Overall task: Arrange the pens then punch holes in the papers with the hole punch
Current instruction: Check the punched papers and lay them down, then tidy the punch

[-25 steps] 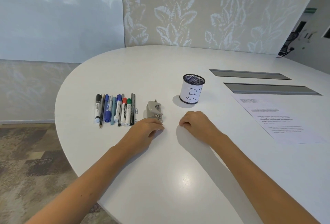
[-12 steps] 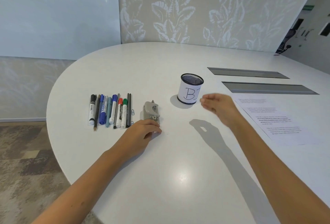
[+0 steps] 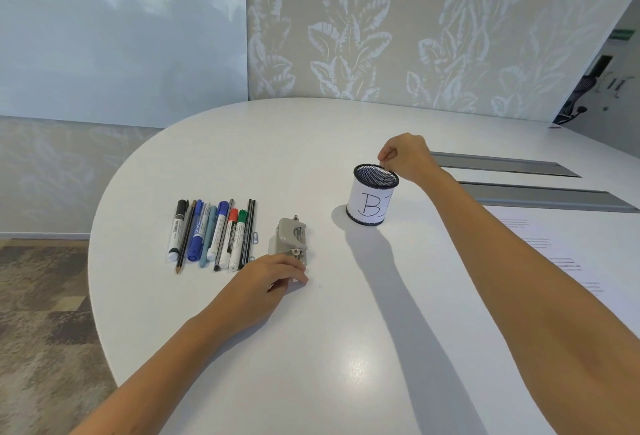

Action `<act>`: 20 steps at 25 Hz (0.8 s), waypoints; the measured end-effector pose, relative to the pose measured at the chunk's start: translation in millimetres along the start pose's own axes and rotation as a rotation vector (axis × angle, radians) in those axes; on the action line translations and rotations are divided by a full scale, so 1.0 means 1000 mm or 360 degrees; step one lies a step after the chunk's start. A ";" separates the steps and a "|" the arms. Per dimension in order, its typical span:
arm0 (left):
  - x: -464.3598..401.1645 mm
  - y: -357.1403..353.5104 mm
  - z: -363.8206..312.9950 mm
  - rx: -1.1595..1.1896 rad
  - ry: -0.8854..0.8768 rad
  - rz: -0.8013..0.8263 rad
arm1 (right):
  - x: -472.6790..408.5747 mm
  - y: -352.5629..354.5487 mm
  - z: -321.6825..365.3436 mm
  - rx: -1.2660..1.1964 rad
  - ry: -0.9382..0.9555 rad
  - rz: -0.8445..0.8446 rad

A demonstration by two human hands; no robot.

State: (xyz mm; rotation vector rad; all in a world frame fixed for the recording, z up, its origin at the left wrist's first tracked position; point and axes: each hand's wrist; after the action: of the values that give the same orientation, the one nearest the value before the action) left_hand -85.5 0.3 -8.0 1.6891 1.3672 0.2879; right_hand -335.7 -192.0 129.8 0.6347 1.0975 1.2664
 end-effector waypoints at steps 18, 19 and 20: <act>-0.010 0.008 0.002 -0.0057 -0.0064 -0.0026 | 0.166 -0.080 0.026 -0.0539 0.0343 0.0607; -0.010 0.008 0.002 -0.0053 -0.0062 -0.0024 | 0.167 -0.080 0.027 -0.0505 0.0353 0.0597; -0.010 0.008 0.002 -0.0051 -0.0060 -0.0025 | 0.168 -0.080 0.028 -0.0468 0.0365 0.0582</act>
State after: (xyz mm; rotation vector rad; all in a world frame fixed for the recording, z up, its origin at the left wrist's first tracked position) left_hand -82.7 -8.9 0.5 1.6489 1.3405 0.2665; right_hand -287.2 -45.9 21.5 0.4864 0.9778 1.8145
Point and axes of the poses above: each hand's wrist, its own x-axis away from the middle knuckle, its own y-axis out of the back of the hand, z = x × y, and after that the axes turned 3 degrees about -y, right-handed
